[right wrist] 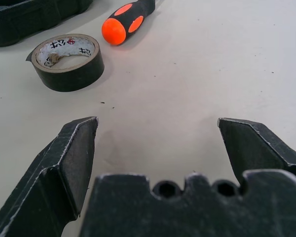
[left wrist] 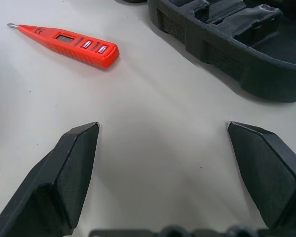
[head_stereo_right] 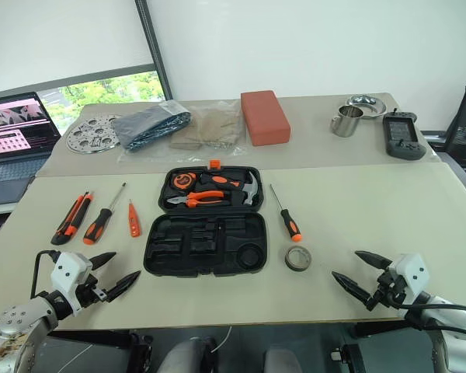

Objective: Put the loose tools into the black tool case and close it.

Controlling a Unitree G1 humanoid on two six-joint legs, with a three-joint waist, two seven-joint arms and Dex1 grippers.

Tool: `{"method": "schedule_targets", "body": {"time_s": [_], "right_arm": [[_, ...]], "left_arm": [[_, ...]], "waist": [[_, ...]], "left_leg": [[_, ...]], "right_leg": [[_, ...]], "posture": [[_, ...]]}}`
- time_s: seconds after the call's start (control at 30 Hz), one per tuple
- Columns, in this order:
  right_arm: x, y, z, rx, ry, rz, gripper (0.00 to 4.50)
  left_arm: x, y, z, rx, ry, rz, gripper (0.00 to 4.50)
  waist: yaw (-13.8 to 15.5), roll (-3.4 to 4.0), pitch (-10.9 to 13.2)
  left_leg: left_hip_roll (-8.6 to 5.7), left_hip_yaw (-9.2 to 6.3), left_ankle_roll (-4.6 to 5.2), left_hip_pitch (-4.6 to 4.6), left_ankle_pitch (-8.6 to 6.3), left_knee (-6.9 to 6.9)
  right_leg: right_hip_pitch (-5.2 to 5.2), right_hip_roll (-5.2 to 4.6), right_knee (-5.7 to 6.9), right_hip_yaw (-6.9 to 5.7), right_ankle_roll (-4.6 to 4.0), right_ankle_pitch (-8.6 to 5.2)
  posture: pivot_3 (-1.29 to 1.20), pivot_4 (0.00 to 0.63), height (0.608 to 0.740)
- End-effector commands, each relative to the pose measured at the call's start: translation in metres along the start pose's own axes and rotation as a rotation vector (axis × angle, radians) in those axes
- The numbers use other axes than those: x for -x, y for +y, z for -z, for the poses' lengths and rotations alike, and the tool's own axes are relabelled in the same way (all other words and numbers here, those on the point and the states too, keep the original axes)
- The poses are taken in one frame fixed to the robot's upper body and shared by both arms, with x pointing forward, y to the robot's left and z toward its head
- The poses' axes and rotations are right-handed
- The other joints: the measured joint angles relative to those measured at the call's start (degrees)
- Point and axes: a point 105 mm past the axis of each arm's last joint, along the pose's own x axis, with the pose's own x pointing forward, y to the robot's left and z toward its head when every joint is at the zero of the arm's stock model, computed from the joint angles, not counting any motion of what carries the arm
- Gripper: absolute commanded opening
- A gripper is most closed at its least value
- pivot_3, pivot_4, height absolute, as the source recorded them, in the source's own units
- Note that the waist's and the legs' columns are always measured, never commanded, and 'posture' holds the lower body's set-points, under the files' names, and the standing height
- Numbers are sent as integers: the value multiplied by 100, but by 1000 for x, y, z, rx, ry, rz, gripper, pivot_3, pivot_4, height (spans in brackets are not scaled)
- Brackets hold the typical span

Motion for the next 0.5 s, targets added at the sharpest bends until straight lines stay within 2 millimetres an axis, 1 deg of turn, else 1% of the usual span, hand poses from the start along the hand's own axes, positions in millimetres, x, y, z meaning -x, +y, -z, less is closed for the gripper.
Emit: {"method": "schedule_targets", "body": {"time_s": [0.03,0.13,0.4,0.47,0.5], "right_arm": [[0,-5,-14,43,-37,1,4500],[-4,-4,-19,42,-50,-24,4500],[-5,-5,-19,44,-54,-32,4500],[-6,-6,-20,46,-60,-34,4500],[-7,-6,-25,42,-83,-36,4500]], "left_arm": [[4,-5,11,27,34,7,4443],[5,-4,7,45,-13,-18,4443],[6,-3,4,48,-37,-27,4443],[7,0,-2,60,-69,-45,4443],[8,3,-10,69,-108,-61,4443]], "waist": [[0,0,0],[-10,0,0],[6,-10,-4],[6,-10,-4],[0,-11,-3]], "left_leg": [[0,2,0,1,-1,0],[3,23,6,11,-5,0],[2,31,11,11,-9,3],[2,31,11,11,-9,3],[2,31,11,11,-9,3]], "right_leg": [[0,0,0,1,0,0],[0,-1,0,5,5,2],[-1,-2,-1,11,7,3],[-1,-2,-1,11,7,3],[-1,-2,0,11,7,3]], "posture": [[0,150,740],[0,150,740],[0,150,740],[0,150,740],[0,150,740]]}}
